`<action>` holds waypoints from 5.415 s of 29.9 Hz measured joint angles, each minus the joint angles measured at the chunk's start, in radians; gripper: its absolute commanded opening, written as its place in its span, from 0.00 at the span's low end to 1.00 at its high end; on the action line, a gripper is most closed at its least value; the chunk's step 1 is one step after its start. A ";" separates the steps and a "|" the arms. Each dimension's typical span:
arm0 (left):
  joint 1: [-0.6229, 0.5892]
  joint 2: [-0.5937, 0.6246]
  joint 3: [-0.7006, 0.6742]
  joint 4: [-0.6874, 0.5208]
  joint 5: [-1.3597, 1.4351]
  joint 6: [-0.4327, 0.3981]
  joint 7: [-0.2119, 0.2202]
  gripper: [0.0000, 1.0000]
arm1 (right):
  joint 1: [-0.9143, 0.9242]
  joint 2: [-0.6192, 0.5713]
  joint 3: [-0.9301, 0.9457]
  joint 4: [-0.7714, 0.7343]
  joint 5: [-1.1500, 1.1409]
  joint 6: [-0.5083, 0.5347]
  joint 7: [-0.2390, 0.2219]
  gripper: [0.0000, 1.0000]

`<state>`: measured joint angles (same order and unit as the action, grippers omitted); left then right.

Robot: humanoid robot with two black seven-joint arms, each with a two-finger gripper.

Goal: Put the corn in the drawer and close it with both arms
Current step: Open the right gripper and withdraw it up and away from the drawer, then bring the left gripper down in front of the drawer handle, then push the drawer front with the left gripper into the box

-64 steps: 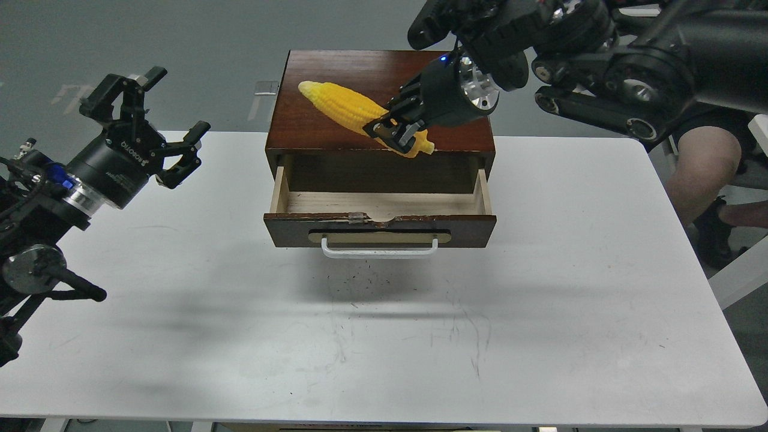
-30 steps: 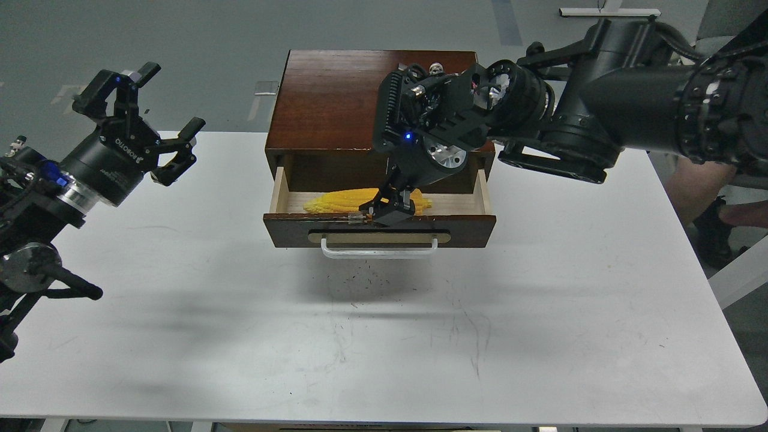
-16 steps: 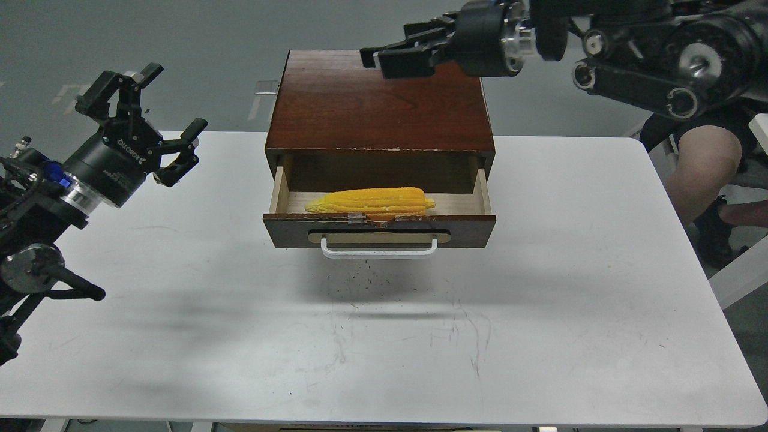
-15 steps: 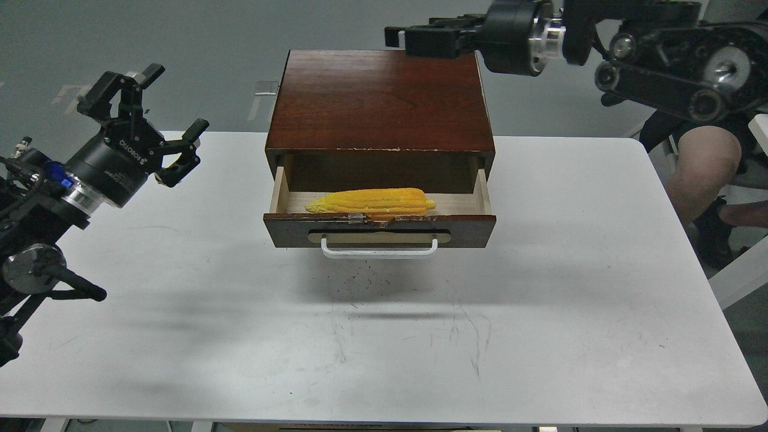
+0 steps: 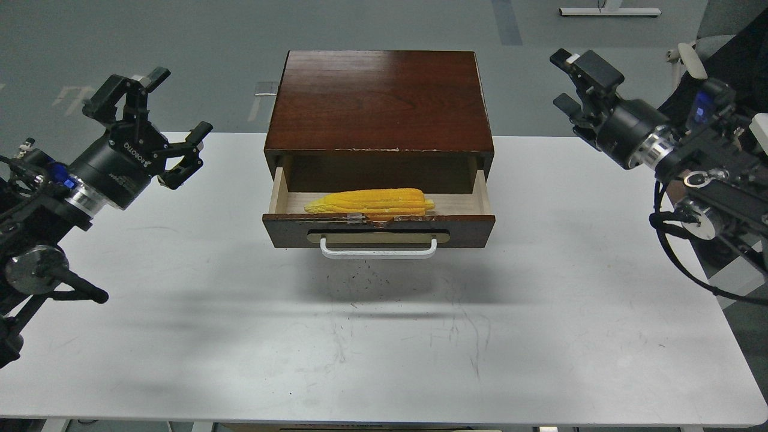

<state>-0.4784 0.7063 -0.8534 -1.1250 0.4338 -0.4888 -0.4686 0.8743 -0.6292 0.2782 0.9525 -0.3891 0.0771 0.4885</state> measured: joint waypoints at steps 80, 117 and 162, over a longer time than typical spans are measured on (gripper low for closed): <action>0.038 -0.209 0.191 -0.263 0.979 0.000 0.104 0.00 | -0.164 -0.007 0.009 -0.037 0.285 0.124 0.000 1.00; 0.004 -0.220 0.146 -0.161 0.951 0.005 0.101 0.00 | -0.179 -0.009 0.009 -0.034 0.285 0.124 0.000 1.00; -0.097 -0.260 0.146 0.053 0.886 0.025 0.091 0.00 | -0.189 -0.017 0.010 -0.034 0.285 0.122 0.000 1.00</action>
<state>-0.5752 0.4461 -0.7072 -1.0718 1.3195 -0.4642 -0.3778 0.6856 -0.6458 0.2885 0.9189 -0.1043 0.1994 0.4888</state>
